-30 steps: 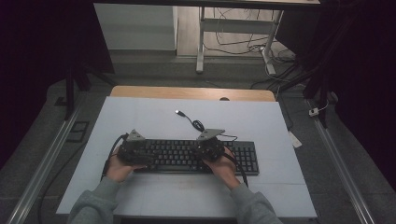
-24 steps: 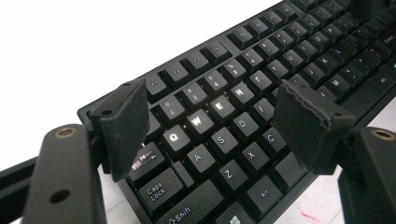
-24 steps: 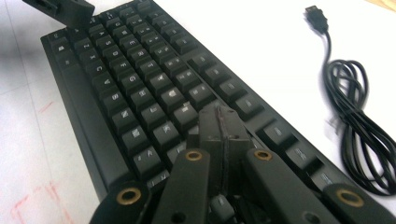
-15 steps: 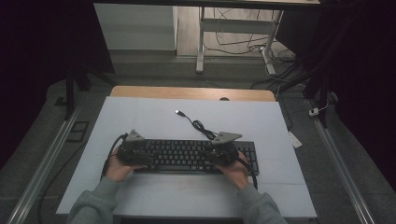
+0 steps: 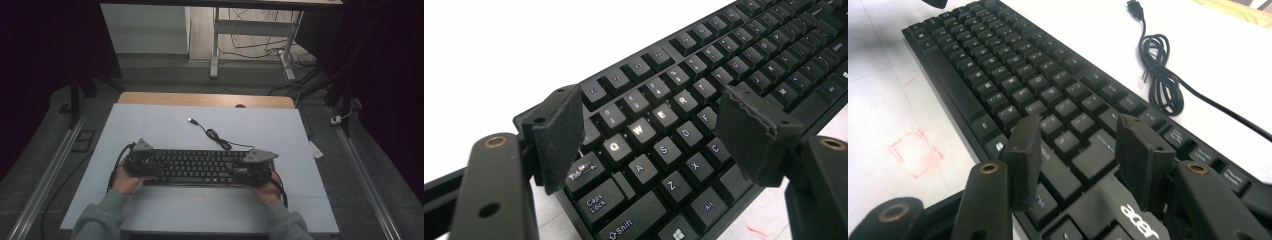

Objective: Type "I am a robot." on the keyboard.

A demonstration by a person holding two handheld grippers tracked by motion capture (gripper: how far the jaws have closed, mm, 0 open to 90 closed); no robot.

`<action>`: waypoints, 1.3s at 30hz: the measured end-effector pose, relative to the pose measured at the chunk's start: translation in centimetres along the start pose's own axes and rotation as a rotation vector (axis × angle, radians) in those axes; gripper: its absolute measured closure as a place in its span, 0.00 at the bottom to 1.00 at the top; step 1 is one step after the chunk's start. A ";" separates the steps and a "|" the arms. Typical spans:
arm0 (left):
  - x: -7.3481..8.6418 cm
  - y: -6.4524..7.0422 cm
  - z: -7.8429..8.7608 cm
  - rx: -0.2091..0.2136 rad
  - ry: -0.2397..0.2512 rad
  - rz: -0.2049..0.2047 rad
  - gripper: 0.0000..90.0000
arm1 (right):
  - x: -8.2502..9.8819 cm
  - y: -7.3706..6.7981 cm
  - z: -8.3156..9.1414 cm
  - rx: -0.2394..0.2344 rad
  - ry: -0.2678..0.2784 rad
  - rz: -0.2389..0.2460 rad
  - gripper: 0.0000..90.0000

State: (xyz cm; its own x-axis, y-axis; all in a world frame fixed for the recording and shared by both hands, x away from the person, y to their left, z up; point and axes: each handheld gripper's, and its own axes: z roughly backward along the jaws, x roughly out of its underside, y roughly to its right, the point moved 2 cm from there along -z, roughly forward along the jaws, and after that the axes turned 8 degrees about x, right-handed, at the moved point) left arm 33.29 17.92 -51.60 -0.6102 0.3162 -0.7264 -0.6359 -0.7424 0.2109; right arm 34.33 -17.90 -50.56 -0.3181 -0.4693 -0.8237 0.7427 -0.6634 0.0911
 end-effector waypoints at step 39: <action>-0.4 4.7 -3.5 0.164 -0.058 -0.166 0.98 | 0.2 0.2 -0.7 0.025 -0.031 0.033 0.58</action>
State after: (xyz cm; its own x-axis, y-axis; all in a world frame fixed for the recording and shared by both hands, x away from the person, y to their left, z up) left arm 32.18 12.18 -52.61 -0.5136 0.4630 -0.7224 -0.7954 -0.5727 0.1984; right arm 34.85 -17.67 -51.08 -0.3117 -0.5089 -0.8024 0.7383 -0.6613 0.1326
